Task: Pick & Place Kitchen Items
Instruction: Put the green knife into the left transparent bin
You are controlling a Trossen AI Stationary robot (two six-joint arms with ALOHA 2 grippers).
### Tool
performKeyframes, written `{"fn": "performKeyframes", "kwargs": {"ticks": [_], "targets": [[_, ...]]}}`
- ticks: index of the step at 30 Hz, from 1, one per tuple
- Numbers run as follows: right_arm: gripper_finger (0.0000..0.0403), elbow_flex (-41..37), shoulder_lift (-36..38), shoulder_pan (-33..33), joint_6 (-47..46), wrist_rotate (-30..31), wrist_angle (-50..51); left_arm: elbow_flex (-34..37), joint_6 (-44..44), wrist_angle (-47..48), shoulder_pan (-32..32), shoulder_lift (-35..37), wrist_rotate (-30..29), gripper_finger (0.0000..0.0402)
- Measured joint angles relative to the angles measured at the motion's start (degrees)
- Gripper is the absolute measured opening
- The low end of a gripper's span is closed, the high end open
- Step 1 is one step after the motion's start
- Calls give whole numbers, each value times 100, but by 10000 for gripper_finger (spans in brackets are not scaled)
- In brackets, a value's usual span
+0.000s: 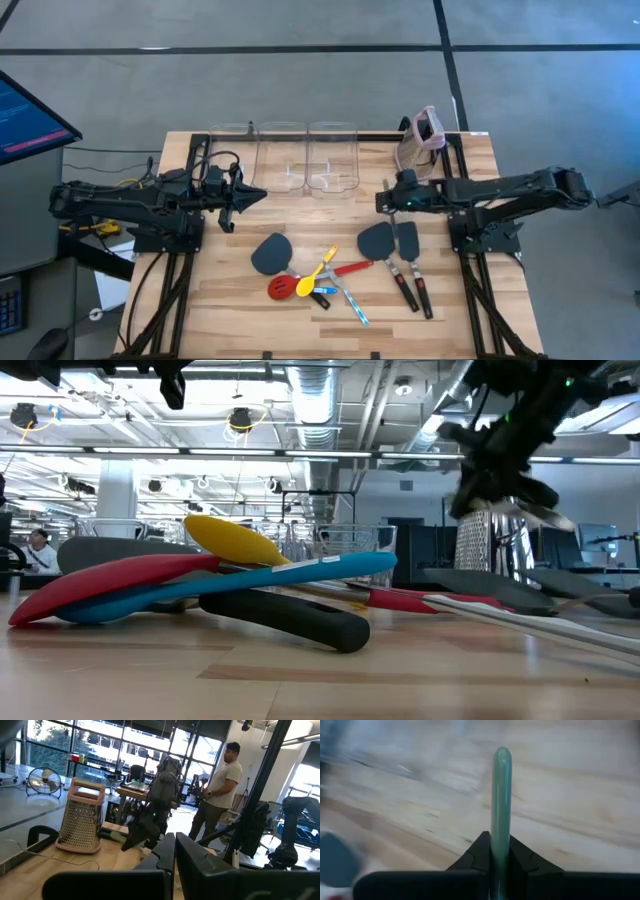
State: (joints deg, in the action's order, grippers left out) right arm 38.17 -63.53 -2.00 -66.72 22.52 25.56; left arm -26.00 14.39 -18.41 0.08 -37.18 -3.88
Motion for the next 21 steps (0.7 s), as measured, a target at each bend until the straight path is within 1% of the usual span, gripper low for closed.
{"fn": "performKeyframes", "kwargs": {"ticks": [7, 11, 15, 21], "targets": [[21, 0, 803, -2, 666, 315, -821, 0, 0, -2, -2, -1, 2, 3], [21, 0, 1149, -2, 1122, 381, -1220, 0, 0, -2, 0, 0, 2, 3], [21, 0, 1363, -2, 1558, 462, -1742, 0, 0, -2, -1, -1, 4, 3], [21, 0, 1480, -4, 2352, 462, -2920, 0, 0, -4, -2, -1, 17, 3]]}}
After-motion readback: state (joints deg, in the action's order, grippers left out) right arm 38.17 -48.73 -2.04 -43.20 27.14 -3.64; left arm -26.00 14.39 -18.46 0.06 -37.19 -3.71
